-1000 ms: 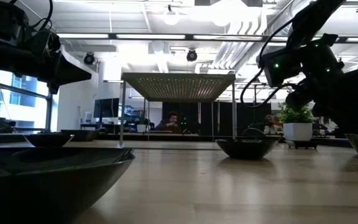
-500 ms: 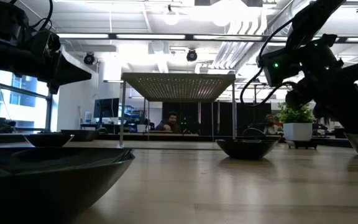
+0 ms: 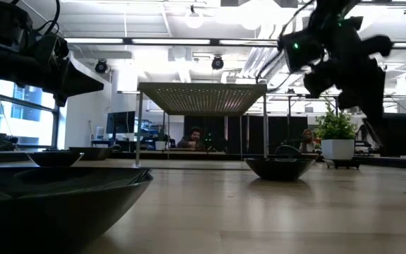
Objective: Pick & Place Mini shaped plates
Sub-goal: Put the middle black distorted square plate on the shelf
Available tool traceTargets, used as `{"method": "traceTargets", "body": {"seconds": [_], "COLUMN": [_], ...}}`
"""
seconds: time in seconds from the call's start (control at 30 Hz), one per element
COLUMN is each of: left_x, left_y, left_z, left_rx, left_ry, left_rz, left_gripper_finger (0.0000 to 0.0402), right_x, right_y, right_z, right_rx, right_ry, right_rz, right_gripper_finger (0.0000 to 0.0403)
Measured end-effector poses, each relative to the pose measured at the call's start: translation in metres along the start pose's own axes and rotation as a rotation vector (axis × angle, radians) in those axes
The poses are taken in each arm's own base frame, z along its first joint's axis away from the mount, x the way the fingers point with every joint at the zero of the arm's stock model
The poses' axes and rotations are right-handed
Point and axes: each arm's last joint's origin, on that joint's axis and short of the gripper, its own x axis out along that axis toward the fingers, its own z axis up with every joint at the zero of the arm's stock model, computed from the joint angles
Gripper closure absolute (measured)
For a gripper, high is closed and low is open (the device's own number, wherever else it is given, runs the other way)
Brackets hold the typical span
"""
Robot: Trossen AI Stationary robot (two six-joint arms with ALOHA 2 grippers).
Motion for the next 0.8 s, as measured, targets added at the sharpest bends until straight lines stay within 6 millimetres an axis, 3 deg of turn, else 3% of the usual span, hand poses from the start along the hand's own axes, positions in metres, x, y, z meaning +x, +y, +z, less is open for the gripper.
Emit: {"method": "traceTargets", "body": {"seconds": [0.3, 0.63, 0.8], "left_x": [0.000, 0.000, 0.000], "left_y": [0.000, 0.000, 0.001], "left_z": [0.000, 0.000, 0.000], "left_rx": [0.000, -0.002, -0.002], "left_ry": [0.000, 0.000, -0.008], "left_rz": [0.000, 0.002, 0.038], "left_gripper_finger": [0.0401, 0.0401, 0.0401], "right_x": [-0.064, -0.179, -0.214], "right_y": [0.007, 0.008, 0.001], "right_z": [0.001, -0.002, 0.029], "right_rx": [0.081, 0.306, 0.381], "right_ry": [-0.073, -0.493, -0.620], "right_rz": [0.084, 0.233, 0.285], "right_gripper_finger": [0.0397, 0.0400, 0.0395]}}
